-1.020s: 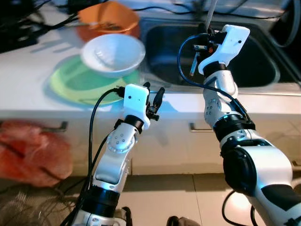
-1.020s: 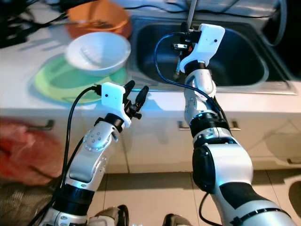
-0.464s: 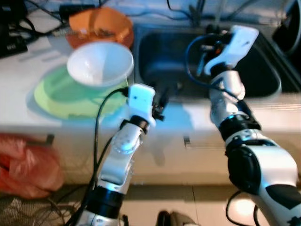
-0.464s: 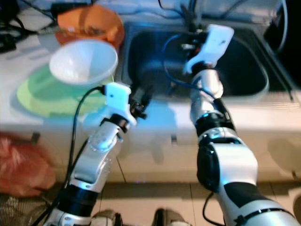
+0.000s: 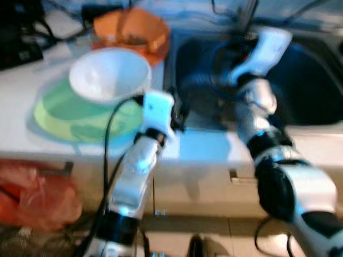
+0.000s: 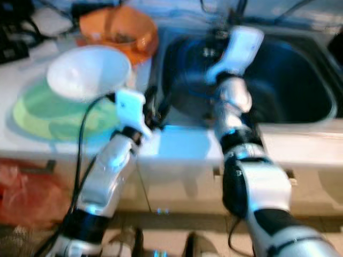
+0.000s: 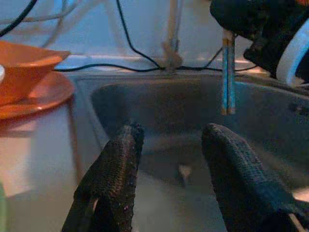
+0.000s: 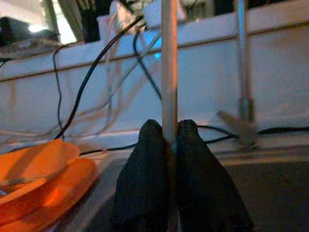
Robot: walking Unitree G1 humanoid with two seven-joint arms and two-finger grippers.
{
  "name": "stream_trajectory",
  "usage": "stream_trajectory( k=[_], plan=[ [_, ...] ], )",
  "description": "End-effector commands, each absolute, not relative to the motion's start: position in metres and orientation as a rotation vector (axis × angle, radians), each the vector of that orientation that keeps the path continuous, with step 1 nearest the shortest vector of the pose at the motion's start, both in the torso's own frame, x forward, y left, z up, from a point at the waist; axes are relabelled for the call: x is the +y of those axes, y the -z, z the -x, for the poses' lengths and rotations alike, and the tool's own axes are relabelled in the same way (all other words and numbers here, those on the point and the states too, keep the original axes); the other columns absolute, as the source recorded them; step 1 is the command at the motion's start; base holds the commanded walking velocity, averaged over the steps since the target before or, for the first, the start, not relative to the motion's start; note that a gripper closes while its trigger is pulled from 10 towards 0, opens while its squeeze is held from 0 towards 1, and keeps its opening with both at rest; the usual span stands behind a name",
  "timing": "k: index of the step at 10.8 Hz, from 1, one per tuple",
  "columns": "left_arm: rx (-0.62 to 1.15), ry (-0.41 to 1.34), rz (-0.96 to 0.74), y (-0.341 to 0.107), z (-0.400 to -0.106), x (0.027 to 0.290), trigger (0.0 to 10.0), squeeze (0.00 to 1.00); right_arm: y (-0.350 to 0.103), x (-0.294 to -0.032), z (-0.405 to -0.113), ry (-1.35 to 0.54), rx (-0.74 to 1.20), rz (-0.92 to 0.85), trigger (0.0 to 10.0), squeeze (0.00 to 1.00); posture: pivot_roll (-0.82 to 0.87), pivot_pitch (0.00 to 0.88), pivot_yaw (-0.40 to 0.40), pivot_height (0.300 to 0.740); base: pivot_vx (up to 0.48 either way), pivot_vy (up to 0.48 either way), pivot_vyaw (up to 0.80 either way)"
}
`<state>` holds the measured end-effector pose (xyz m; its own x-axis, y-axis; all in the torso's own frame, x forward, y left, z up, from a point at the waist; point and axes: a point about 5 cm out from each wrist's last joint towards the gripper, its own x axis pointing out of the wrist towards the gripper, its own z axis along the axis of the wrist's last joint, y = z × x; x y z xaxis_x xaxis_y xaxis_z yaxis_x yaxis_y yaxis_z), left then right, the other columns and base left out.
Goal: Kitchen organization
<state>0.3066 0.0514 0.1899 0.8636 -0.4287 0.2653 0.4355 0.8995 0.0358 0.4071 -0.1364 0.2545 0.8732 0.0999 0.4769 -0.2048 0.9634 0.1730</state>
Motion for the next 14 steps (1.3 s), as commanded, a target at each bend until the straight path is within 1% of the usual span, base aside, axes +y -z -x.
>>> stream_trajectory(
  k=[1,9,13,14],
  plan=[
    [-0.237,0.473,0.029,-0.182,-0.304,0.049,10.0,0.0,-0.258,-0.132,-0.407,-0.174,-0.497,-0.224,10.0,0.0,0.18,0.181,-0.05,0.74,0.0,0.0,0.0],
    [-0.232,0.505,0.02,-0.18,-0.301,0.046,10.0,0.0,-0.248,-0.131,-0.406,-0.177,-0.462,-0.204,10.0,0.0,0.18,0.166,-0.048,0.74,0.0,0.0,0.0],
    [-0.226,0.505,0.015,-0.18,-0.301,0.046,10.0,0.0,-0.232,-0.137,-0.406,-0.149,-0.395,-0.176,10.0,0.0,0.18,0.173,-0.052,0.74,0.0,0.0,0.0],
    [-0.224,0.505,0.013,-0.179,-0.301,0.046,10.0,0.0,-0.224,-0.139,-0.406,-0.133,-0.354,-0.162,10.0,0.0,0.18,0.176,-0.052,0.74,0.0,0.0,0.0]
  ],
)
